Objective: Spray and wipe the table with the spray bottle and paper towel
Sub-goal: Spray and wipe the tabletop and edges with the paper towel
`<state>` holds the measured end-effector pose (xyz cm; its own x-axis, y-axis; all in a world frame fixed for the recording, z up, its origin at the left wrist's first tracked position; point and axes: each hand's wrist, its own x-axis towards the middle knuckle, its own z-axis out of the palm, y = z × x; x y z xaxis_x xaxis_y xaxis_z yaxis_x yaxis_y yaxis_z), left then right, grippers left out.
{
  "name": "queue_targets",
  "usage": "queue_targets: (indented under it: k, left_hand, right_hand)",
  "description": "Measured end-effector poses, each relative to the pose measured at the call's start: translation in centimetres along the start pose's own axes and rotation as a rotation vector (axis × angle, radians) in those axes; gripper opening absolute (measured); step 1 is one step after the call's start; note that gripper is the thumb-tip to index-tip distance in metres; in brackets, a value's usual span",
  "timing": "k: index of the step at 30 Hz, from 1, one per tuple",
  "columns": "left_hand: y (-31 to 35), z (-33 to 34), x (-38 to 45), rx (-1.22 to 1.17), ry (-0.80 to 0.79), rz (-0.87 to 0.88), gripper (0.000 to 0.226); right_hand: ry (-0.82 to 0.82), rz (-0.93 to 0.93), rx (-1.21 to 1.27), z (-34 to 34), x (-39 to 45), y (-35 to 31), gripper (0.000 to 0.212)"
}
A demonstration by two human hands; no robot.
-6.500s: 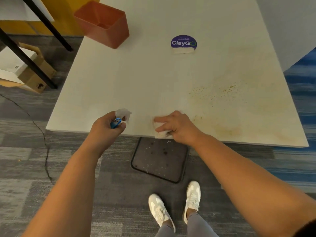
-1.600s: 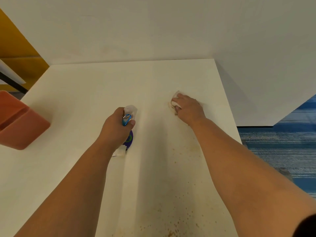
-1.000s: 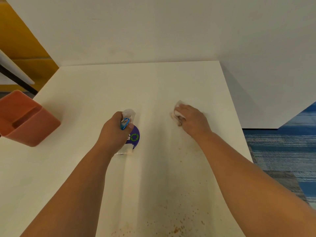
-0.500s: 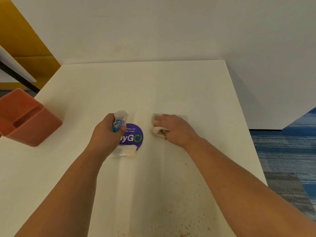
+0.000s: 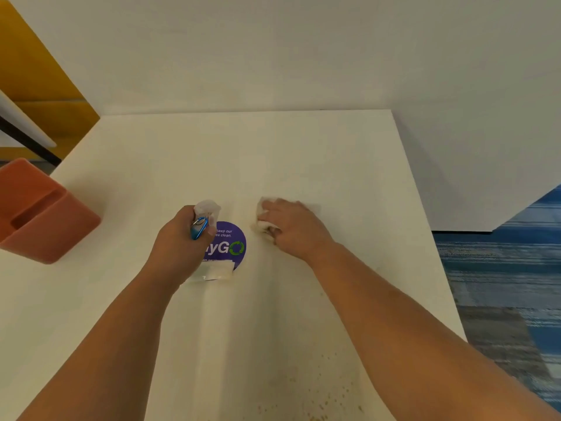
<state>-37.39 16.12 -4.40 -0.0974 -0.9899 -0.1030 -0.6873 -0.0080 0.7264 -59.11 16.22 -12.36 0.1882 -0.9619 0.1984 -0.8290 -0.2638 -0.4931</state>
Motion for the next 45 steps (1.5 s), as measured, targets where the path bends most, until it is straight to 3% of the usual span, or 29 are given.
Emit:
queue_targets:
  k: [2,5,8,10,16,20,25,31,35,37,39,45]
  left_hand:
    - [0.6,0.4,0.2,-0.02,-0.014,0.008,0.032]
    - [1.2,1.1,0.6,-0.03,-0.029,0.019,0.029]
    - [1.5,1.9,0.9,-0.014,-0.041,0.042,0.029]
    - [1.6,2.4,1.0,-0.01,-0.042,0.055,0.028]
    - [2.6,3.4,0.8,-0.003,-0.072,0.08,0.029]
    - [3.1,3.8,1.0,-0.003,-0.084,0.093,0.029]
    - [3.1,4.1,0.8,-0.002,-0.087,0.109,0.028]
    - [3.6,4.4,0.4,-0.028,-0.098,0.109,0.028]
    - [3.5,3.9,0.1,-0.054,-0.093,0.117,0.024]
    - [3.0,3.4,0.1,-0.06,-0.082,0.108,0.021]
    - [2.5,2.9,0.0,-0.056,-0.066,0.093,0.02]
    - [1.2,1.3,-0.3,-0.051,-0.038,0.067,0.02]
  right_hand:
    - [0.082,0.026,-0.025,-1.7,-2.7,1.9,0.024]
    - [0.214,0.255,-0.165,-5.0,-5.0,6.6,0.026]
    - [0.218,0.484,-0.274,-6.4,-4.1,10.6,0.029]
    - [0.179,0.524,-0.296,-6.3,-2.4,10.7,0.03]
    - [0.116,0.28,-0.124,-5.4,-5.9,6.9,0.025]
    - [0.201,0.433,-0.202,-7.9,-9.5,10.1,0.031]
    - [0.197,0.533,-0.318,-9.0,-6.2,11.6,0.031]
    - [0.116,0.253,-0.115,-7.1,-9.2,6.9,0.025]
    - [0.155,0.411,-0.102,-9.4,-11.6,9.5,0.028]
    - [0.244,0.53,-0.201,-9.6,-11.0,10.5,0.029]
    - [0.26,0.533,-0.287,-8.9,-9.4,9.9,0.03]
    - [0.123,0.095,-0.061,-6.3,-9.7,3.4,0.024]
